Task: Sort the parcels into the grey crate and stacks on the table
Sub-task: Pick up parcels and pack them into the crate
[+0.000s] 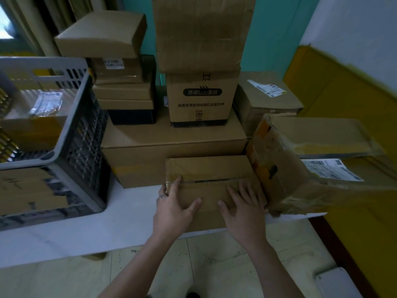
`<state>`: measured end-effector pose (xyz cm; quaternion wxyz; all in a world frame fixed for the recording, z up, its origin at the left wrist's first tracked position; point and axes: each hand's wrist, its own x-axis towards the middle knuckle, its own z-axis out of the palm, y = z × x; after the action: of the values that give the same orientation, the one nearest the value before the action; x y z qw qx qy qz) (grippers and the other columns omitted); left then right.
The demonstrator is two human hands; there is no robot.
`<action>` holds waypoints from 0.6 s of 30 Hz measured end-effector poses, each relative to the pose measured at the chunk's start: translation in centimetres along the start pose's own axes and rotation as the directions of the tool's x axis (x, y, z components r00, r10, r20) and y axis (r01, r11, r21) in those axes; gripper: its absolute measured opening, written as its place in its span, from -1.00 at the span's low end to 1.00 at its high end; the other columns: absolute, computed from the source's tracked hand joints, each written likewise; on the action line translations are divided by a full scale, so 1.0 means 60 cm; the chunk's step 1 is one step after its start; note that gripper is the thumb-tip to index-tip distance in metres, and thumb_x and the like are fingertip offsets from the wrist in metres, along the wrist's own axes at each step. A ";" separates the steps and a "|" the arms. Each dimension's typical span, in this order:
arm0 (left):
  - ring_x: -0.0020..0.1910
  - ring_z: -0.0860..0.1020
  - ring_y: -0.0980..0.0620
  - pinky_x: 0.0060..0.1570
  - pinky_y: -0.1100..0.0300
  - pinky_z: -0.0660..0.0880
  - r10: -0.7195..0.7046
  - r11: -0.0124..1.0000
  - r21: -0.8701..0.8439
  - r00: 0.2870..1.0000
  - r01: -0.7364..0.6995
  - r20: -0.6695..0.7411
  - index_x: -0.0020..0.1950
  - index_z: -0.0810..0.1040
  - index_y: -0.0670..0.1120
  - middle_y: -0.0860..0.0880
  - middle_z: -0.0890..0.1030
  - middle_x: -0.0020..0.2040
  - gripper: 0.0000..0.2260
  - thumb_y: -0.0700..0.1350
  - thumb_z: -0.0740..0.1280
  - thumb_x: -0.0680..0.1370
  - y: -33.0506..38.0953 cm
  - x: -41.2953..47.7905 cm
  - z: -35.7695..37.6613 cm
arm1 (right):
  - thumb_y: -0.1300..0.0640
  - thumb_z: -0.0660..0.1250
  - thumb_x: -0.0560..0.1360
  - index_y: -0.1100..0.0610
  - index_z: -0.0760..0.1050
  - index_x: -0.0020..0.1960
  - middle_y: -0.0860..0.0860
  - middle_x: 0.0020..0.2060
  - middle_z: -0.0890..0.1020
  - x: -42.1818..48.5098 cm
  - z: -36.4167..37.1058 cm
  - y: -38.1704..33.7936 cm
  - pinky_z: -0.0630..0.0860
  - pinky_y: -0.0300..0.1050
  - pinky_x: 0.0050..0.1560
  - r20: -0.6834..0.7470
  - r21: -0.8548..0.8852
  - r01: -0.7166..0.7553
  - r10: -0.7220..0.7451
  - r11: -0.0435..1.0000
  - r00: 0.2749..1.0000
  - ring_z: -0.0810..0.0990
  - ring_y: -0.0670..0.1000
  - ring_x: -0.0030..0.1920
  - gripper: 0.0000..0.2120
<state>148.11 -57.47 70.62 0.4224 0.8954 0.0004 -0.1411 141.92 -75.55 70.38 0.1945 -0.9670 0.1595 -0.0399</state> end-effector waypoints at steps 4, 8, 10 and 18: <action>0.52 0.25 -0.13 0.34 -0.12 0.43 0.008 1.000 0.010 1.000 -0.008 -0.005 0.59 0.10 0.23 -0.07 0.11 0.59 -0.21 0.31 0.41 0.46 -0.008 -0.001 -0.015 | -0.40 -0.13 0.46 -0.01 0.42 0.46 0.09 0.53 0.30 -0.001 0.007 -0.015 -0.10 0.04 0.53 0.010 -0.044 -0.004 0.005 0.999 1.000 0.13 0.11 0.57 -0.22; 0.51 0.26 -0.11 0.34 -0.08 0.44 -0.023 1.000 0.002 1.000 0.023 -0.014 0.58 0.10 0.26 -0.03 0.09 0.60 -0.22 0.31 0.41 0.46 -0.037 -0.006 -0.050 | -0.33 0.07 0.50 0.04 0.61 0.27 0.16 0.32 0.56 -0.011 0.019 -0.052 0.13 0.08 0.39 0.004 -0.119 0.021 -0.021 0.993 1.000 0.48 0.21 0.37 -0.38; 0.48 0.30 -0.11 0.33 -0.09 0.46 -0.043 0.999 -0.014 0.999 0.043 -0.014 0.57 0.10 0.29 -0.02 0.10 0.59 -0.21 0.30 0.43 0.44 -0.057 -0.006 -0.072 | -0.32 0.10 0.49 0.03 0.64 0.22 0.14 0.27 0.60 -0.017 0.030 -0.077 0.19 0.09 0.33 0.011 -0.142 0.031 -0.029 0.989 1.000 0.54 0.20 0.31 -0.42; 0.49 0.29 -0.08 0.36 -0.09 0.42 -0.120 0.992 -0.030 0.992 0.119 -0.043 0.56 0.14 0.27 0.00 0.11 0.58 -0.20 0.22 0.49 0.43 -0.113 -0.008 -0.153 | -0.35 0.10 0.45 -0.03 0.66 0.17 0.11 0.18 0.65 -0.029 0.068 -0.163 0.50 0.18 0.16 -0.013 -0.142 0.059 -0.061 0.988 0.998 0.60 0.18 0.19 -0.42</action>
<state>149.18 -46.09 71.17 0.4254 0.8908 0.0654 -0.1459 143.70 -64.94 70.39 0.1227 -0.9824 0.1344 -0.0429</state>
